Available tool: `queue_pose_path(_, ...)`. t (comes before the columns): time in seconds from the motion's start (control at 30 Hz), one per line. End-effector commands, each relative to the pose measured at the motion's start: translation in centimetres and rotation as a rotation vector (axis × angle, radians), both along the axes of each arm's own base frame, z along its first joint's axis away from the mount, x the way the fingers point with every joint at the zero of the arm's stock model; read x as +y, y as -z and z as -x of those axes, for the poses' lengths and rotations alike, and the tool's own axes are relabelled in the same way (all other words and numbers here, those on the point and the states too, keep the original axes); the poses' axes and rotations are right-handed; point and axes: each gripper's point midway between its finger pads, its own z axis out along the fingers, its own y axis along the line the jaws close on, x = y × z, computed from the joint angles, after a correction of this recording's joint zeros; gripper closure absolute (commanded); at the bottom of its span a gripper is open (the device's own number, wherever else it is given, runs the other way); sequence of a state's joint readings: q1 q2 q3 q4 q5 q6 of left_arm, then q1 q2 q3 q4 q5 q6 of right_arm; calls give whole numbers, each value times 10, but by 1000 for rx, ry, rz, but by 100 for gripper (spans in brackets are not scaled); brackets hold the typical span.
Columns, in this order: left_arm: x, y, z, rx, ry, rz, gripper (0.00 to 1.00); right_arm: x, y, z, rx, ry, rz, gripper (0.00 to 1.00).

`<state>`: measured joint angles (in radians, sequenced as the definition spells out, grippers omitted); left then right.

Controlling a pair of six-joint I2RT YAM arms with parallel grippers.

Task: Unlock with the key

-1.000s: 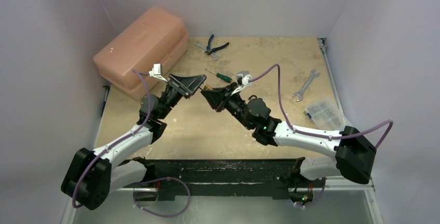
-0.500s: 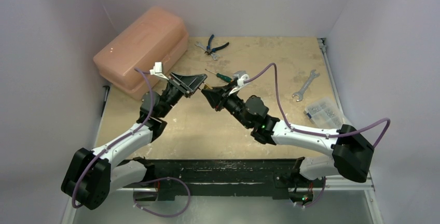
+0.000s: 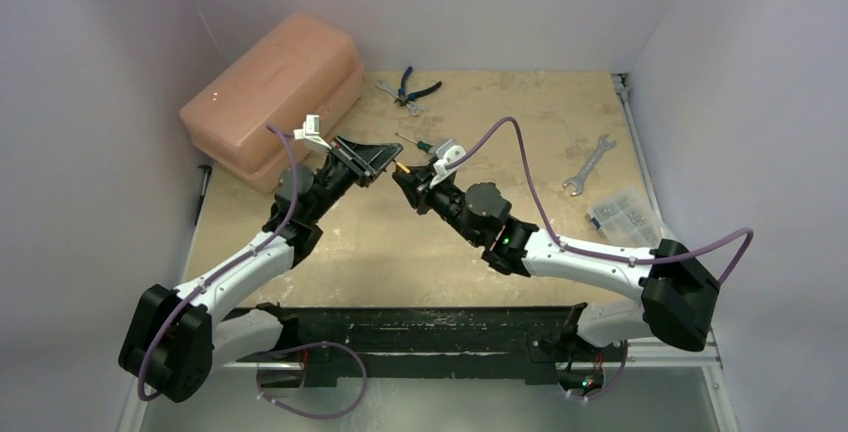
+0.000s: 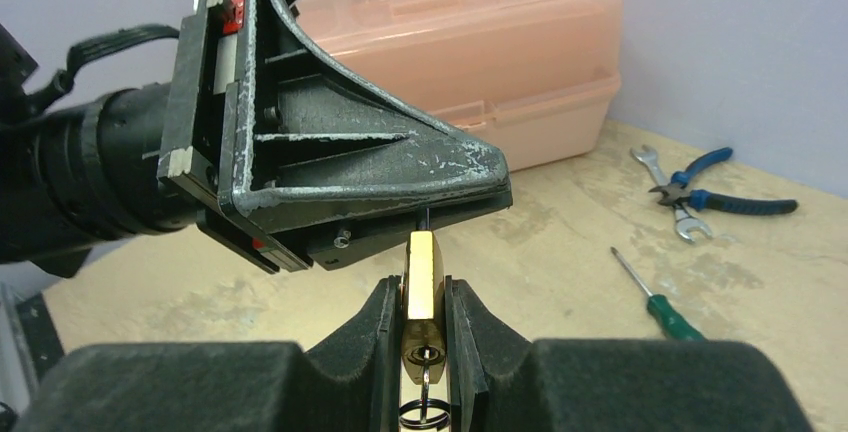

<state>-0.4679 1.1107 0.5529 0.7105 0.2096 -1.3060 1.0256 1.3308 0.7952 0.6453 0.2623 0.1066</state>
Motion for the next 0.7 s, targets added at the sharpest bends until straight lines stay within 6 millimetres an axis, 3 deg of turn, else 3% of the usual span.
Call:
queue_pose_path(0.0,-10,-3,1,-11,38,-56,82,-2,-44,-5,-141,27,6,100)
queue_pose_path(0.67,-18,8,-5,53,70,-127,65,-2,8,-14,-112,66,190,100)
